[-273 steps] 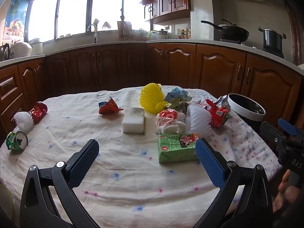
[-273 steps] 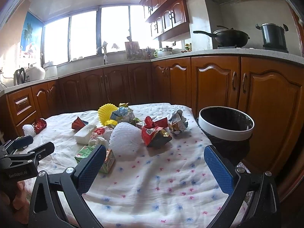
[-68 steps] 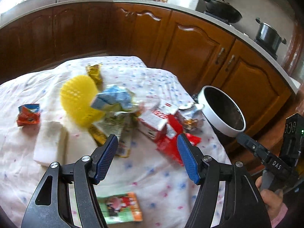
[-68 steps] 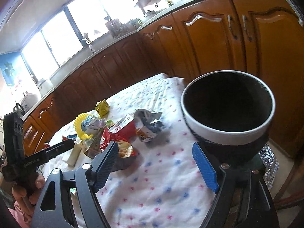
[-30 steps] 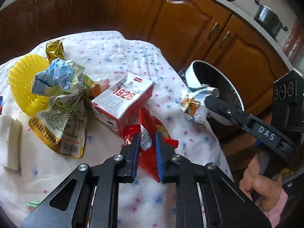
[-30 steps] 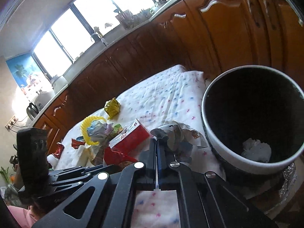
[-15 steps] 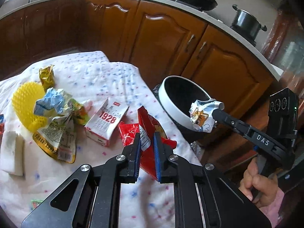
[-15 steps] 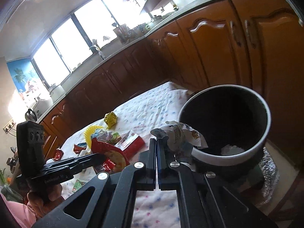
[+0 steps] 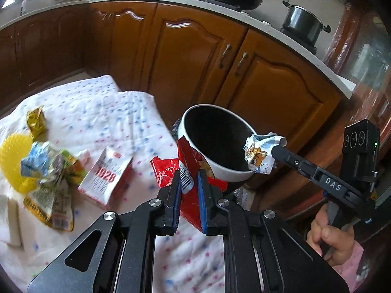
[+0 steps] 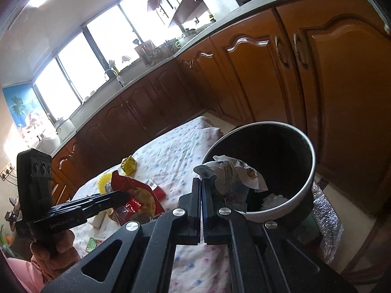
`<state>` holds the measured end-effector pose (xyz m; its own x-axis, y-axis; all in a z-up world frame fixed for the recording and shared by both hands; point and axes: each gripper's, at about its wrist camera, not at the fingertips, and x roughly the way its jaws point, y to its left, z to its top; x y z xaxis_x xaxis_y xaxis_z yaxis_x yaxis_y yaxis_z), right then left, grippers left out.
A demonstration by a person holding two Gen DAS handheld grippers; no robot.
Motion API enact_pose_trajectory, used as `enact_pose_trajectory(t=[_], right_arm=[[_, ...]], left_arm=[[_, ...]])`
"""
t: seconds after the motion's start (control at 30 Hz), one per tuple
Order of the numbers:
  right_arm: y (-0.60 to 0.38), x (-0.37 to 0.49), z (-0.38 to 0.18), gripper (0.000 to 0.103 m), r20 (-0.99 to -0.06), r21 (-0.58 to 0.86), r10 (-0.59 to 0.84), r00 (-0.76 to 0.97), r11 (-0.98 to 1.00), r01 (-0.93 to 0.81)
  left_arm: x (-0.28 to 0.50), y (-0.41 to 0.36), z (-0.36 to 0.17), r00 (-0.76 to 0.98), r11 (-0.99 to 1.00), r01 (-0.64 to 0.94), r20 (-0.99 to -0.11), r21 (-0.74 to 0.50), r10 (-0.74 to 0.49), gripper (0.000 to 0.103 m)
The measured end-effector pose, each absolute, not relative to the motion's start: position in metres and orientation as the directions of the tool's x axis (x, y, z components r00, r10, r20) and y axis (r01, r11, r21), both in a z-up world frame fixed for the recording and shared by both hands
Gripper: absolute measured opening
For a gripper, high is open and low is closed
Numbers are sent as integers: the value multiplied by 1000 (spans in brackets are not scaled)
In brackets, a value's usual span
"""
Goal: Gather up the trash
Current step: 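Carry the red and silver wrappers over the bin with both tools, then open both tools to drop the wrappers into the bin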
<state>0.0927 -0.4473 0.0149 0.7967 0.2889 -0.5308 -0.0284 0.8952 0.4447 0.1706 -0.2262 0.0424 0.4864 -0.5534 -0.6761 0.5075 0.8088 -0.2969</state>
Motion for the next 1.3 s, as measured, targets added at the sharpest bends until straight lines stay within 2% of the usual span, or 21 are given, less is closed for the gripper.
enact_pose_trajectory(t=[0.4,0.9,1.03,1.1,1.2,1.23,1.3], right_arm=[[-490,123,8,0,-549,484,293,783,875,12],[-508,156,-16,1,-615,498,308,726,866,55],[-512,158,-24,7,-629,503,304,716,861,76],[-516,156,-25,8,-625,519,310,716,850,85],[-521,150,-23,20,-615,530,306,727,843,93],[-521,150,-22,27,-612,532,304,730,842,95],[-520,144,-19,34,-603,533,297,740,840,98]], left_arm=[[206,-292,61,483,791,565,-683,-235,-548,11],[240,-343,28,416,797,569,-764,-204,-493,12],[244,-351,24,392,781,586,-768,-216,-507,16],[246,-352,23,387,785,583,-778,-208,-495,25],[247,-350,23,385,792,571,-782,-216,-491,32],[247,-347,24,383,794,566,-781,-223,-493,33],[244,-342,27,387,796,558,-776,-233,-499,33]])
